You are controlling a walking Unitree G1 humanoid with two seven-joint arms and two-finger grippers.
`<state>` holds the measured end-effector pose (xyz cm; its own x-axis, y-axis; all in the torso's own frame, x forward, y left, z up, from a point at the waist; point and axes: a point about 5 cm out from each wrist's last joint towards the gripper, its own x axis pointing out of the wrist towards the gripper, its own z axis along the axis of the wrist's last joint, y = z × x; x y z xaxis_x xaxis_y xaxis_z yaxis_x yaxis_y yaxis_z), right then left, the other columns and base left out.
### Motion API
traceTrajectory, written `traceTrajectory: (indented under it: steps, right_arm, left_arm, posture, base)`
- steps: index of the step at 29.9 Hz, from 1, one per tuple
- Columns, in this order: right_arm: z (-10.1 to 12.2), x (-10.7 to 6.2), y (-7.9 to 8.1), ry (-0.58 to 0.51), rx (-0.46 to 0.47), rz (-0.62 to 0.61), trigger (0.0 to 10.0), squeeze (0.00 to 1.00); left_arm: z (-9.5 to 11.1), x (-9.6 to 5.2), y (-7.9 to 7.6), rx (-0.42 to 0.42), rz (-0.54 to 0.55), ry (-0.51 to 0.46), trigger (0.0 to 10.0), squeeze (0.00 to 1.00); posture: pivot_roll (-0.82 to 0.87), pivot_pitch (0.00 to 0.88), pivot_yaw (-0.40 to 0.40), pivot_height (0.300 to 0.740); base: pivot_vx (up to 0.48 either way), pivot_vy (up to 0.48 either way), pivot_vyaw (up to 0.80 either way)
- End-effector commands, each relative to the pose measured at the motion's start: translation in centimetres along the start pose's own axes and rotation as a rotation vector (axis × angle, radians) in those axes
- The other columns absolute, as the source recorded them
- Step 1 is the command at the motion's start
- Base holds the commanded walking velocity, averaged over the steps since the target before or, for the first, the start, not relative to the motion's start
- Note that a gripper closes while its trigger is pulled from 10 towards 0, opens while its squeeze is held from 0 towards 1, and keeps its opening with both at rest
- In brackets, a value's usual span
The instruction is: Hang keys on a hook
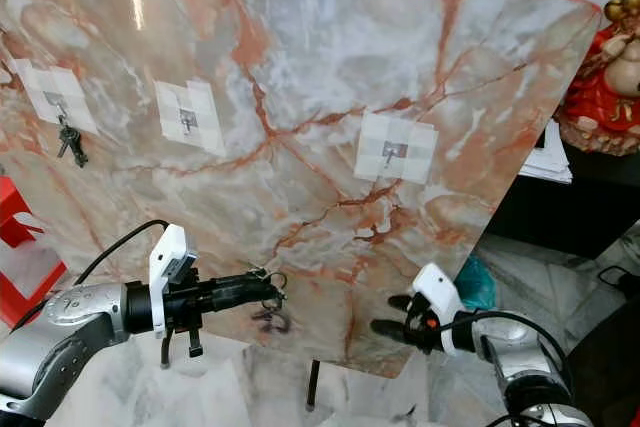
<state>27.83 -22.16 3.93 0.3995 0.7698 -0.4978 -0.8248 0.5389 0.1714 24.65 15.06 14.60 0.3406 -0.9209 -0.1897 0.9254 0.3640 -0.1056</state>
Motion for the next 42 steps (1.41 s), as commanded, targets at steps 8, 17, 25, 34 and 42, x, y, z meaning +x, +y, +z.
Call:
traceTrajectory:
  steps: [8,17,25,34,42]
  right_arm:
    - [5.3,0.1,1.6,-0.171,-0.083,0.279,10.0,0.00]
    - [7.3,-0.1,3.0,-0.207,-0.106,0.394,10.0,0.00]
    - [8.8,-0.7,4.1,-0.257,-0.107,0.482,10.0,0.00]
    - [10.3,-0.4,4.4,-0.293,-0.134,0.461,10.0,0.00]
    - [10.1,0.3,5.2,-0.321,-0.119,0.458,10.0,0.00]
  left_arm:
    - [0.6,-0.1,-0.4,0.116,-0.091,0.083,10.0,0.00]
    - [0.1,0.7,0.0,0.198,-0.096,0.172,10.0,0.00]
    - [2.4,2.3,-0.1,0.286,-0.138,0.110,10.0,0.00]
    - [3.4,3.0,-0.2,0.314,-0.151,0.066,10.0,0.00]
    - [3.6,2.8,-0.3,0.293,-0.148,0.058,10.0,0.00]
  posture:
    - [0.11,0.000,-0.129,0.740]
    - [0.11,0.000,-0.147,0.740]
    - [0.10,0.000,-0.162,0.740]
    - [0.11,0.000,-0.159,0.740]
    - [0.12,0.000,-0.122,0.740]
  base:
    - [0.000,0.000,0.00]
    - [0.000,0.000,0.00]
    - [0.000,0.000,0.00]
    - [0.000,0.000,0.00]
    - [0.000,0.000,0.00]
